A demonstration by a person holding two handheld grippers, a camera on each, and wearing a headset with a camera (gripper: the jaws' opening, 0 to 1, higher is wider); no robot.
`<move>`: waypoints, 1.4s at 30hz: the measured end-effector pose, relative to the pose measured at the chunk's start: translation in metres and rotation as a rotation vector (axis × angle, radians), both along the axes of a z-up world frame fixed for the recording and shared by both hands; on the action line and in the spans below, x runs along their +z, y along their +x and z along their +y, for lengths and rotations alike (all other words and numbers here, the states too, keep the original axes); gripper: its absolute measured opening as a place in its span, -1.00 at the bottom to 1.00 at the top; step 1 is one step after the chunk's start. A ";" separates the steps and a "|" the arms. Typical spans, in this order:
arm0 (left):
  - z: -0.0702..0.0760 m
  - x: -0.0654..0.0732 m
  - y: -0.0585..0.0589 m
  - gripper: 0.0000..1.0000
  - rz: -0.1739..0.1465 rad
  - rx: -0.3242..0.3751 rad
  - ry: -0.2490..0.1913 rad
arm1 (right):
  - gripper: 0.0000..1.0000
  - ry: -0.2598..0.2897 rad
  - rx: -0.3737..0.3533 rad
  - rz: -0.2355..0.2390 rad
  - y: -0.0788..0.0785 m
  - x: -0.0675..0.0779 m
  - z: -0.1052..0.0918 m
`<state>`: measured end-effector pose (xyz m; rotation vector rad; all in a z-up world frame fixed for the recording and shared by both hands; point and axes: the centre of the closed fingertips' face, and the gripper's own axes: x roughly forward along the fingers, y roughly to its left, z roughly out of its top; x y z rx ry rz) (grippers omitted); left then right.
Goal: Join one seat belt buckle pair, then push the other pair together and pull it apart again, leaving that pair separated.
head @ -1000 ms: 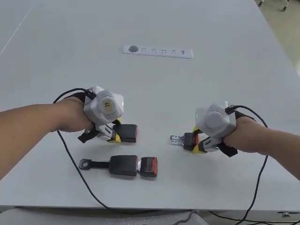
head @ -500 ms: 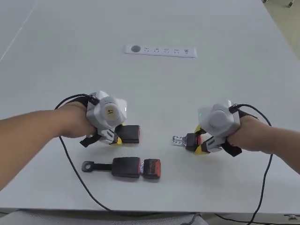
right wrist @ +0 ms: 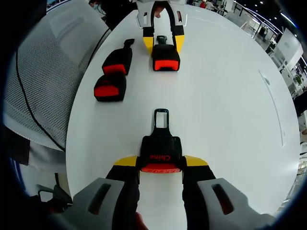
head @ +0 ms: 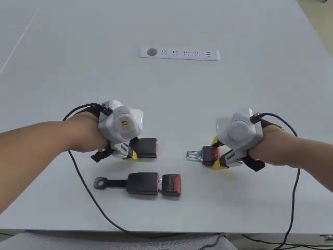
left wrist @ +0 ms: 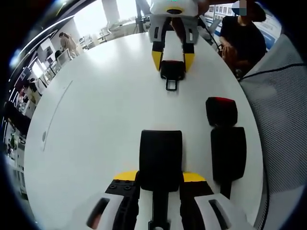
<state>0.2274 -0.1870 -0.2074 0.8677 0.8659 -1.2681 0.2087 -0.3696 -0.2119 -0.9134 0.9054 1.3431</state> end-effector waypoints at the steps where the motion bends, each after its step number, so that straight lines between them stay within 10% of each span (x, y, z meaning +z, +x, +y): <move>1: 0.000 0.000 0.000 -0.34 0.000 -0.001 0.001 | -0.34 0.002 0.001 -0.001 0.000 0.000 0.002; 42: -0.002 0.000 -0.004 -0.35 -0.022 -0.011 0.005 | -0.35 0.065 0.057 -0.045 0.011 0.002 0.089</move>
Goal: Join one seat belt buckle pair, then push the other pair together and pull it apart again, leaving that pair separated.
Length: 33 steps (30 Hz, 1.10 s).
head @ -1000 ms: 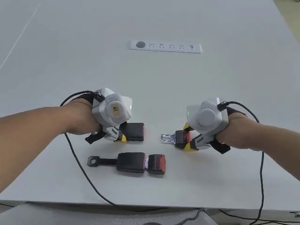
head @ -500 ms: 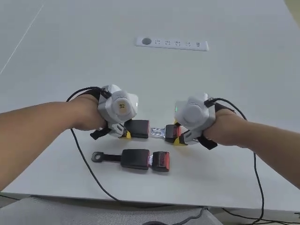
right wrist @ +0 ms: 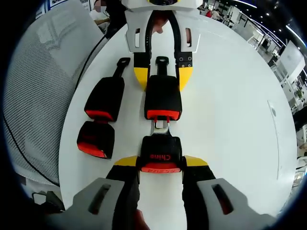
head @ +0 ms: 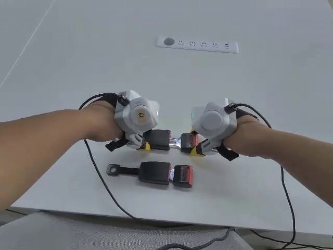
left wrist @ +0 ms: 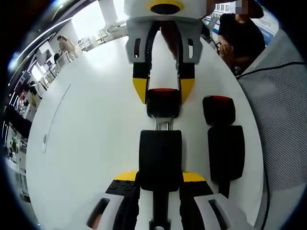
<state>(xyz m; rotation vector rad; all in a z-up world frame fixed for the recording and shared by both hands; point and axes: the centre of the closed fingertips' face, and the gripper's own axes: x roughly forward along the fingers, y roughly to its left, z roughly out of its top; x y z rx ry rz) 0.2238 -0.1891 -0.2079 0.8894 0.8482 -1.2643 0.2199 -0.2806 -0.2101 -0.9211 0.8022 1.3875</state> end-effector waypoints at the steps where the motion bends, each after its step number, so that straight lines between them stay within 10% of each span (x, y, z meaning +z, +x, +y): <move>1: 0.000 0.000 0.000 -0.36 0.003 0.002 -0.002 | -0.35 0.002 -0.003 0.003 0.000 0.000 0.001; 33: -0.004 0.003 -0.006 -0.39 0.019 -0.021 -0.035 | -0.40 -0.011 -0.021 0.032 0.003 0.001 0.018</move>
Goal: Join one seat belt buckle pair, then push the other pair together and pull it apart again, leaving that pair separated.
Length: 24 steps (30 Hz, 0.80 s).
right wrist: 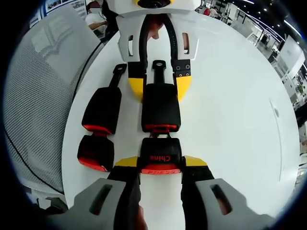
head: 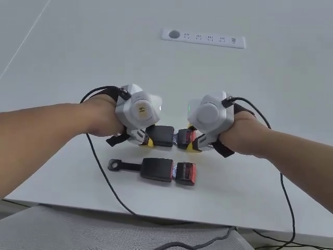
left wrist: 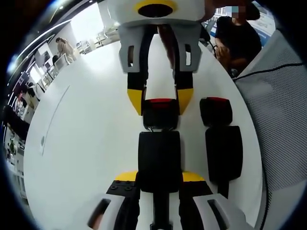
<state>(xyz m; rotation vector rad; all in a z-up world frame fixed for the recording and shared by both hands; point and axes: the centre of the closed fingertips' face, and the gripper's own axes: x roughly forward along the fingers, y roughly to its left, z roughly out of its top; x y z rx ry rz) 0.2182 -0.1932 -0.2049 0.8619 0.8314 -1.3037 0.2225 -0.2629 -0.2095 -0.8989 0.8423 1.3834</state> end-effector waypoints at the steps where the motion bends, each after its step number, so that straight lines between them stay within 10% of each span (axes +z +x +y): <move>1: 0.000 0.000 0.000 -0.39 0.000 -0.003 0.000 | -0.40 -0.003 -0.002 0.001 0.000 0.000 0.002; 24: 0.003 -0.004 0.002 -0.38 0.006 0.012 -0.018 | -0.37 -0.026 -0.010 0.001 -0.005 -0.002 -0.002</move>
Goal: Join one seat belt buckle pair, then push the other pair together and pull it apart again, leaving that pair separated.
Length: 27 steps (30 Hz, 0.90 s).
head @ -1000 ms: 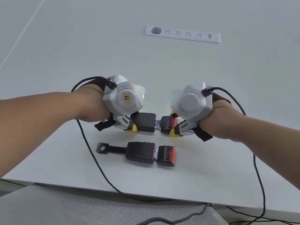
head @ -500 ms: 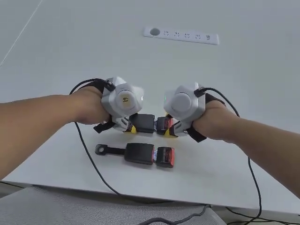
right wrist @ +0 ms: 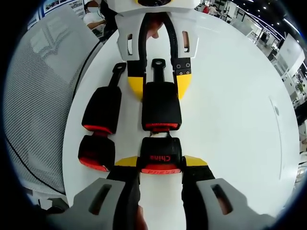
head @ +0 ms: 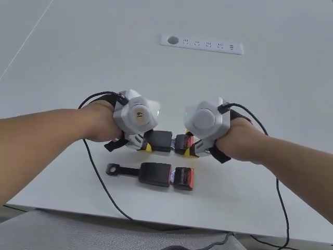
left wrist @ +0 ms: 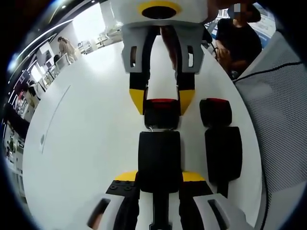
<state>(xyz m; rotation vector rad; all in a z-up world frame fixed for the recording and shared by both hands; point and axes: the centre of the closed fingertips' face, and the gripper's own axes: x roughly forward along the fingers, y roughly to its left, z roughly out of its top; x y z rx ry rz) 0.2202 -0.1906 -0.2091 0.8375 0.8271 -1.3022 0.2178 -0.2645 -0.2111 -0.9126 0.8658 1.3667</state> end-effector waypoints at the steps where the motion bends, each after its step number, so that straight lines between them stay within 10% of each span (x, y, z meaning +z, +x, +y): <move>1: -0.001 0.000 0.000 -0.38 -0.001 -0.004 0.000 | -0.37 0.000 0.003 -0.002 0.000 0.000 -0.002; 17: -0.004 0.004 -0.005 -0.38 -0.007 -0.034 0.017 | -0.35 0.006 0.008 -0.014 -0.004 0.002 -0.019; 27: -0.003 0.003 -0.003 -0.38 -0.011 -0.026 0.012 | -0.34 -0.012 -0.037 -0.005 -0.004 -0.001 -0.064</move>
